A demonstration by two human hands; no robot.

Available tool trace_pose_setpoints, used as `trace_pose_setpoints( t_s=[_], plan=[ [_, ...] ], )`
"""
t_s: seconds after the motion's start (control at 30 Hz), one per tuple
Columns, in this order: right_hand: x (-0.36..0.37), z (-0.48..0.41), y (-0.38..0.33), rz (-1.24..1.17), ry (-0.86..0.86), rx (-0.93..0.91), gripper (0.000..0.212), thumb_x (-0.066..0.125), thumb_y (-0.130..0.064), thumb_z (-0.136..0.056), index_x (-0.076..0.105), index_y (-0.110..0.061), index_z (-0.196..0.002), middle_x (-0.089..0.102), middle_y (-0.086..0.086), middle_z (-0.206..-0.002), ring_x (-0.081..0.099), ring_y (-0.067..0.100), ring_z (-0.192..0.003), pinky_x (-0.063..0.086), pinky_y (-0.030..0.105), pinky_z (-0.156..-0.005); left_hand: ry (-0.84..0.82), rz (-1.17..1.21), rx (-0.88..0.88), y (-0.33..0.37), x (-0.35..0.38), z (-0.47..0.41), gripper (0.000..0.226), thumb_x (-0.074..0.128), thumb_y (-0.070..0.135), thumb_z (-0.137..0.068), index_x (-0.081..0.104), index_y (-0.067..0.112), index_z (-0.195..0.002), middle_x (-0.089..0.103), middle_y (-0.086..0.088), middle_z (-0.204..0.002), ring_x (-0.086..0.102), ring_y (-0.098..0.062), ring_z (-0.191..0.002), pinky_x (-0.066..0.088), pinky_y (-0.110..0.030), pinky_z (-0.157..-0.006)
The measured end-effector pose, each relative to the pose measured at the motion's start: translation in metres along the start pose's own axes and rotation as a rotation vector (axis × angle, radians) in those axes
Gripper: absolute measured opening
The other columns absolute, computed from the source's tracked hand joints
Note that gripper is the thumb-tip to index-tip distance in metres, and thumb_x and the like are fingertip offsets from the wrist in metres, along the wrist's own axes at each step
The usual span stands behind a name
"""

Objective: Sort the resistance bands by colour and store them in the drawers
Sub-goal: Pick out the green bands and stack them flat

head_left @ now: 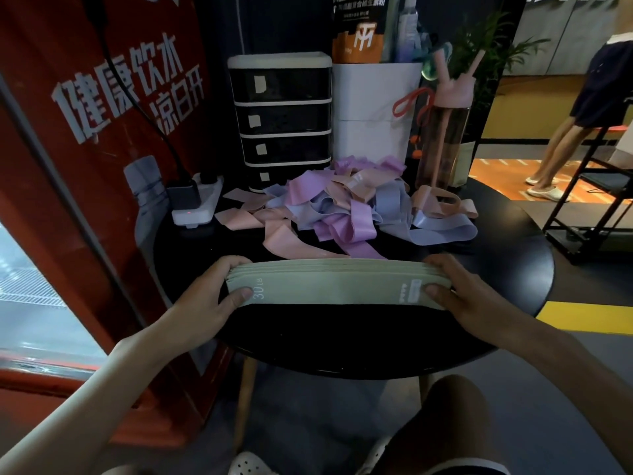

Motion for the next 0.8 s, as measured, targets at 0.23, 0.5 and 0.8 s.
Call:
trace_pose_setpoints(
  t_s=[0.23, 0.5, 0.8],
  plan=[
    [-0.021, -0.008, -0.018, -0.097, 0.100, 0.029, 0.019, 0.061, -0.025, -0.094, 0.055, -0.035, -0.109, 0.062, -0.014, -0.103, 0.060, 0.004, -0.095, 0.045, 0.021, -0.076, 0.087, 0.306, -0.173, 0.006, -0.023, -0.004, 0.050, 0.070, 0.005, -0.089, 0.051, 0.028, -0.129, 0.070, 0.002, -0.109, 0.069, -0.007, -0.099, 0.055, -0.018, -0.079],
    [-0.005, -0.013, -0.045, -0.772, -0.266, 0.416, 0.034, 0.064, -0.022, -0.080, 0.065, -0.002, -0.109, 0.072, 0.013, -0.084, 0.067, 0.022, -0.070, 0.054, 0.035, -0.065, 0.168, 0.673, -0.538, -0.014, -0.063, 0.001, 0.060, 0.078, 0.005, -0.077, 0.052, 0.009, -0.131, 0.069, -0.017, -0.114, 0.074, -0.022, -0.085, 0.061, -0.032, -0.064],
    [0.011, -0.009, -0.050, 0.188, -0.673, 0.434, 0.034, 0.056, -0.051, -0.093, 0.051, -0.020, -0.108, 0.073, 0.010, -0.074, 0.071, 0.022, -0.061, 0.052, 0.025, -0.050, 0.104, 0.528, -0.544, -0.003, -0.064, 0.001, 0.059, 0.077, 0.001, -0.082, 0.045, 0.012, -0.131, 0.071, -0.022, -0.104, 0.072, -0.031, -0.091, 0.063, -0.037, -0.070]
  ],
)
Point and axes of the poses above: each hand's wrist, its own z-axis away from the middle knuckle, its own x-axis out of the palm, y = z × x, the point moved 8 cm from there along -z, towards the middle knuckle
